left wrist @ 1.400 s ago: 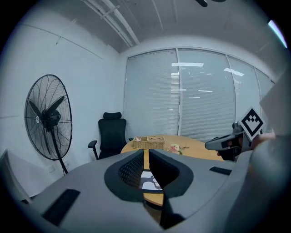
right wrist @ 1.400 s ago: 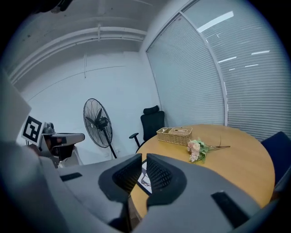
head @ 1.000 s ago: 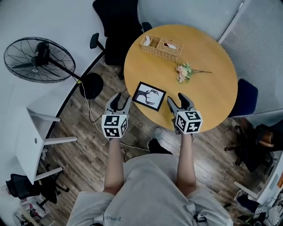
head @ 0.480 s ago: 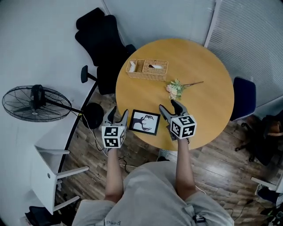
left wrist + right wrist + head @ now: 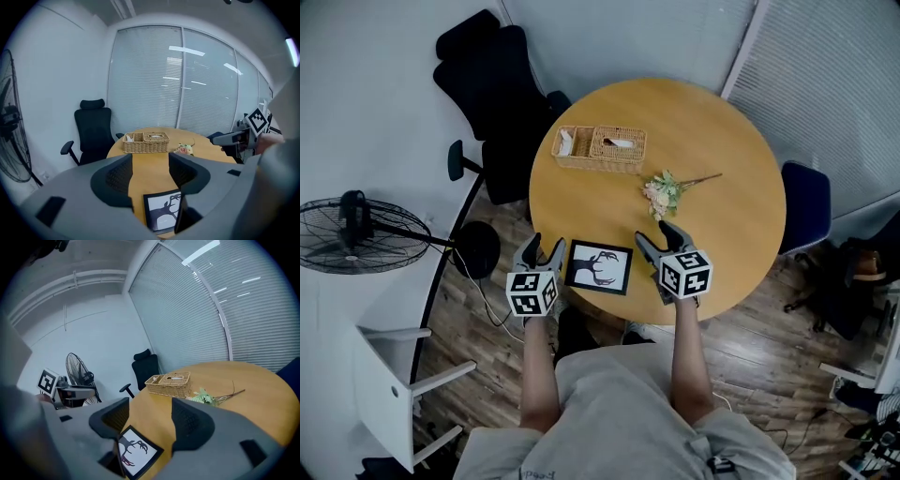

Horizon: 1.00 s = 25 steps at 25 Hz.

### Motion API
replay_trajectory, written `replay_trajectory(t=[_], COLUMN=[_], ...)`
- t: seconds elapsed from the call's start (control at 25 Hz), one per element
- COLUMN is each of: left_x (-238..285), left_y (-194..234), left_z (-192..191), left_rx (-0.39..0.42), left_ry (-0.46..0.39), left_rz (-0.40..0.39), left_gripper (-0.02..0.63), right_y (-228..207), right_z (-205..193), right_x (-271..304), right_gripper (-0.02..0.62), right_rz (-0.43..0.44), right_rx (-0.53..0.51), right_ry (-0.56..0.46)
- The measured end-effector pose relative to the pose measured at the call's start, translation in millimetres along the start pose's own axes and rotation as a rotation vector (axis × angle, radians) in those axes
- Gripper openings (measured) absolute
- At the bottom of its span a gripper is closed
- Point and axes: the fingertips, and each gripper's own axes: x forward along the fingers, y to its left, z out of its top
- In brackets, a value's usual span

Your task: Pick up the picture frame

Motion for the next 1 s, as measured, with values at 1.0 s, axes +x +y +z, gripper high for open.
replay_trajectory(t=[1.0], left_x=[94.4], left_y=[42.3], left_z=[-133.2], left_rx=[-0.153], left_ry=[0.295], left_rz=[-0.119], left_gripper=[0.244], right_y=[-19.8], right_z=[-131.7], right_x=[24.1], right_gripper=[0.275], right_rz=[-0.466], right_rx=[0.349], right_ry=[0.074])
